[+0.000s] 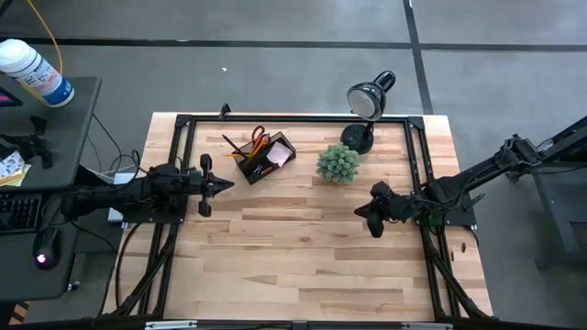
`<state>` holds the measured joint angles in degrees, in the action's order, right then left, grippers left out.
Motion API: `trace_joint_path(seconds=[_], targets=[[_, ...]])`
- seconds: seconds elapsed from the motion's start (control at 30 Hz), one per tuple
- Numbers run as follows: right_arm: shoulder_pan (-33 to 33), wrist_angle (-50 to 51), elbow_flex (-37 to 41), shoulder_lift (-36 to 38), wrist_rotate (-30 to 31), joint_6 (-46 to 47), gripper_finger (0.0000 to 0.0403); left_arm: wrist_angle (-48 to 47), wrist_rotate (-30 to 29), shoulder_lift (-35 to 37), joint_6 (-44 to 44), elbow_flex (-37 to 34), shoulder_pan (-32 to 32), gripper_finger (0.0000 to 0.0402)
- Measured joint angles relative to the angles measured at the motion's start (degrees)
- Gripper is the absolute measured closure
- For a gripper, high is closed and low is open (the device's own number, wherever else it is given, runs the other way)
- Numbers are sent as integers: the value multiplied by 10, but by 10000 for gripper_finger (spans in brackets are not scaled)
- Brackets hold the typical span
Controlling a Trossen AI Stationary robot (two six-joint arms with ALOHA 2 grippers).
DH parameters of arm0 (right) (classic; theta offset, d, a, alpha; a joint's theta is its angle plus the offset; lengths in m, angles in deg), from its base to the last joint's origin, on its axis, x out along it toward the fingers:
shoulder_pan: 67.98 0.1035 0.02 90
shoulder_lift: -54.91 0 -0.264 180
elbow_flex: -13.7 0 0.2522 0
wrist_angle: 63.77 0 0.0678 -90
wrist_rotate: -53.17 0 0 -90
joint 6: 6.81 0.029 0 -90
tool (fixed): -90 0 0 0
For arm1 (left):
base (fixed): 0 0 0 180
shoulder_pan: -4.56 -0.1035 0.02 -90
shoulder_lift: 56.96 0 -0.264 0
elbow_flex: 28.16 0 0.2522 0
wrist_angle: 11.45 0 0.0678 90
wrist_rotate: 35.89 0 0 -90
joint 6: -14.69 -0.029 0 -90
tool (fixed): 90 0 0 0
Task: Pick and place office supplies into organizer
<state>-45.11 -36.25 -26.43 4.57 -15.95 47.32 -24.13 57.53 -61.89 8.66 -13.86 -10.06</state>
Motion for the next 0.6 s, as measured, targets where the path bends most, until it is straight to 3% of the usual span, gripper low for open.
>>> trace_joint_path(seconds=[0.23,0.43,0.6], targets=[[-17,-25,35,22,5,-66,396,0,0,0,-1,0,0,401],[-93,-192,146,96,-34,-117,401,0,0,0,-1,0,0,401],[-140,-258,198,150,-89,-171,401,0,0,0,-1,0,0,401]])
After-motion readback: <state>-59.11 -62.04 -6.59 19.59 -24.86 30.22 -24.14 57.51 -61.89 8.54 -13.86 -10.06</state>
